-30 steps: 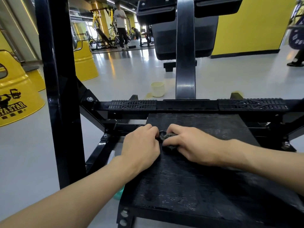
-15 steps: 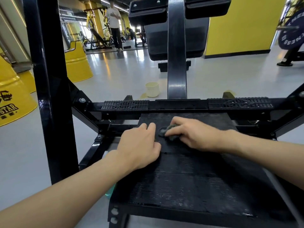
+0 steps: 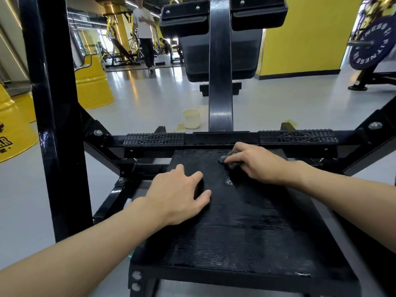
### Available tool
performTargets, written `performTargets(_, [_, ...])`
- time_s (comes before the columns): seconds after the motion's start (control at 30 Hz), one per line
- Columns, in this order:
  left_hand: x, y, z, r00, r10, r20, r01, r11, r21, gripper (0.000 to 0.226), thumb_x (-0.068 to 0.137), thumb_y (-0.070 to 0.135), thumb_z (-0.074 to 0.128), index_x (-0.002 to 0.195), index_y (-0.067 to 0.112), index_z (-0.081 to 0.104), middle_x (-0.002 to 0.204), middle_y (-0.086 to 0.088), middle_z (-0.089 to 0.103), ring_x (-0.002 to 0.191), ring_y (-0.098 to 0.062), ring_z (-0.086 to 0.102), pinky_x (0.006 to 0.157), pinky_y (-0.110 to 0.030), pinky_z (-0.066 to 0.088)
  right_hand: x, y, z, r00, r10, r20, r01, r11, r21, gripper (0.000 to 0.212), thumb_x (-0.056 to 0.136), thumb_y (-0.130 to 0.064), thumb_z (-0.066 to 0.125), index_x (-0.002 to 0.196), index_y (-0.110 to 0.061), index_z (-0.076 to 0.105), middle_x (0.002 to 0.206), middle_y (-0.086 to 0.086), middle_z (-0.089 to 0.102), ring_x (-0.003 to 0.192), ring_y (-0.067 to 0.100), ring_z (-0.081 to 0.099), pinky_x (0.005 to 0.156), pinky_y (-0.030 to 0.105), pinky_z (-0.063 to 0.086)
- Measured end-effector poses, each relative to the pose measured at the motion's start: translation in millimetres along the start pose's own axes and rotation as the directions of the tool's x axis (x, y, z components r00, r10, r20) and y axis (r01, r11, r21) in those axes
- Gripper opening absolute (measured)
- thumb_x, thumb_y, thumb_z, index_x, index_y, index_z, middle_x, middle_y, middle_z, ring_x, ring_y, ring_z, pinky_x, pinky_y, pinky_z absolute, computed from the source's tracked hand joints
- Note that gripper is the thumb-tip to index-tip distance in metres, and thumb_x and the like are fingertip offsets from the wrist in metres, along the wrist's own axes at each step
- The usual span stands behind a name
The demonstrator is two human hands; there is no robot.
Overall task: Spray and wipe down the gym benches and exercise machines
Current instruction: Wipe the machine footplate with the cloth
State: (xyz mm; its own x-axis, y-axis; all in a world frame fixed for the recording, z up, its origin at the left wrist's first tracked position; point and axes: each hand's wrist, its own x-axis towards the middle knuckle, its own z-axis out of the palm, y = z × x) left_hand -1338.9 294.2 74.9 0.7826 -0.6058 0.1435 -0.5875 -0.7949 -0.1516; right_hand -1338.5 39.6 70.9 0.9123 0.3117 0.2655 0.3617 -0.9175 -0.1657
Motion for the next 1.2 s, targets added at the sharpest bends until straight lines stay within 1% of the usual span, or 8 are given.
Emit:
performTargets(0.17, [7.5, 6.1, -4.1, 0.999, 0.009, 0.048, -0.006, 0.997, -0.074, 0.053, 0.092, 0.065, 0.039, 0.12, 0.023, 0.058, 0.131, 0.002, 0.05, 0.121, -0.021, 0.053, 0.087, -0.037, 0.047, -19.8, -47.9, 7.7, 0.995, -0.097, 0.031, 0.094, 0.993, 0.075, 0.044, 0.088, -0.004, 0.05, 0.12, -0.028, 0.067, 0.117, 0.0, 0.052, 0.104, 0.023, 0.059, 0.092, 0.034, 0.048])
performTargets(0.3, [13.9, 19.4, -10.0, 0.997, 0.073, 0.008, -0.073, 0.997, -0.029, 0.035, 0.092, 0.051, 0.042, 0.1, 0.018, 0.051, 0.11, -0.002, 0.057, 0.109, -0.024, 0.056, 0.083, -0.036, 0.046, -28.2, -25.9, -2.6, 0.985, -0.15, 0.08, 0.146, 0.988, 0.048, 0.047, 0.085, 0.001, 0.054, 0.122, -0.025, 0.068, 0.118, 0.0, 0.055, 0.105, 0.017, 0.059, 0.091, 0.027, 0.048])
performTargets(0.4, [14.2, 28.8, -10.9, 0.995, 0.096, 0.027, -0.096, 0.995, 0.017, 0.049, 0.094, 0.058, 0.036, 0.118, 0.019, 0.053, 0.11, -0.005, 0.057, 0.106, -0.027, 0.058, 0.082, -0.038, 0.045, -15.9, 8.5, -7.3, 0.996, 0.085, -0.028, -0.085, 0.996, 0.006, 0.047, 0.088, 0.001, 0.051, 0.125, -0.022, 0.068, 0.117, 0.004, 0.056, 0.11, 0.027, 0.059, 0.092, 0.031, 0.046])
performTargets(0.63, [11.0, 30.9, -8.9, 0.995, 0.09, 0.041, -0.092, 0.994, 0.065, 0.057, 0.094, 0.065, 0.03, 0.123, 0.021, 0.053, 0.111, -0.006, 0.056, 0.107, -0.027, 0.057, 0.082, -0.039, 0.045, -51.0, -36.7, -10.3, 0.981, -0.168, 0.096, 0.163, 0.985, 0.062, 0.045, 0.087, -0.001, 0.054, 0.123, -0.024, 0.067, 0.119, 0.002, 0.052, 0.098, 0.021, 0.06, 0.086, 0.033, 0.05])
performTargets(0.83, [11.0, 36.0, -9.2, 0.992, 0.114, 0.055, -0.116, 0.993, 0.018, 0.052, 0.097, 0.059, 0.03, 0.142, 0.033, 0.04, 0.116, -0.009, 0.055, 0.109, -0.03, 0.056, 0.081, -0.038, 0.043, -32.4, 23.5, -14.1, 0.995, 0.098, -0.035, -0.1, 0.993, -0.054, 0.044, 0.088, 0.001, 0.053, 0.122, -0.02, 0.07, 0.118, 0.006, 0.057, 0.108, 0.028, 0.062, 0.089, 0.03, 0.045])
performTargets(1.03, [13.1, 39.0, -11.7, 0.979, 0.202, 0.03, -0.202, 0.979, -0.016, 0.043, 0.097, 0.048, 0.036, 0.124, 0.021, 0.056, 0.135, 0.006, 0.049, 0.118, -0.024, 0.051, 0.093, -0.041, 0.047, -68.2, -22.1, -14.8, 0.985, -0.142, 0.096, 0.137, 0.989, 0.053, 0.046, 0.086, 0.001, 0.056, 0.122, -0.026, 0.068, 0.12, -0.003, 0.054, 0.101, 0.013, 0.058, 0.088, 0.022, 0.045])
performTargets(1.1, [15.9, 42.8, -13.2, 0.969, 0.246, 0.012, -0.246, 0.969, 0.007, 0.036, 0.096, 0.041, 0.037, 0.112, 0.016, 0.058, 0.123, 0.003, 0.053, 0.113, -0.022, 0.05, 0.092, -0.04, 0.047, -65.2, 11.4, -19.2, 0.997, -0.066, 0.034, 0.066, 0.998, 0.001, 0.047, 0.085, 0.003, 0.057, 0.121, -0.024, 0.069, 0.119, -0.003, 0.057, 0.106, 0.016, 0.061, 0.091, 0.026, 0.048])
performTargets(1.2, [17.6, 49.8, -15.2, 0.969, 0.24, 0.05, -0.24, 0.971, -0.018, 0.042, 0.096, 0.047, 0.036, 0.124, 0.02, 0.053, 0.12, -0.003, 0.054, 0.111, -0.026, 0.051, 0.09, -0.041, 0.049, -56.0, 46.8, -21.5, 0.988, 0.138, -0.061, -0.141, 0.989, -0.045, 0.046, 0.086, 0.004, 0.054, 0.121, -0.021, 0.071, 0.117, 0.001, 0.058, 0.109, 0.027, 0.062, 0.092, 0.031, 0.047])
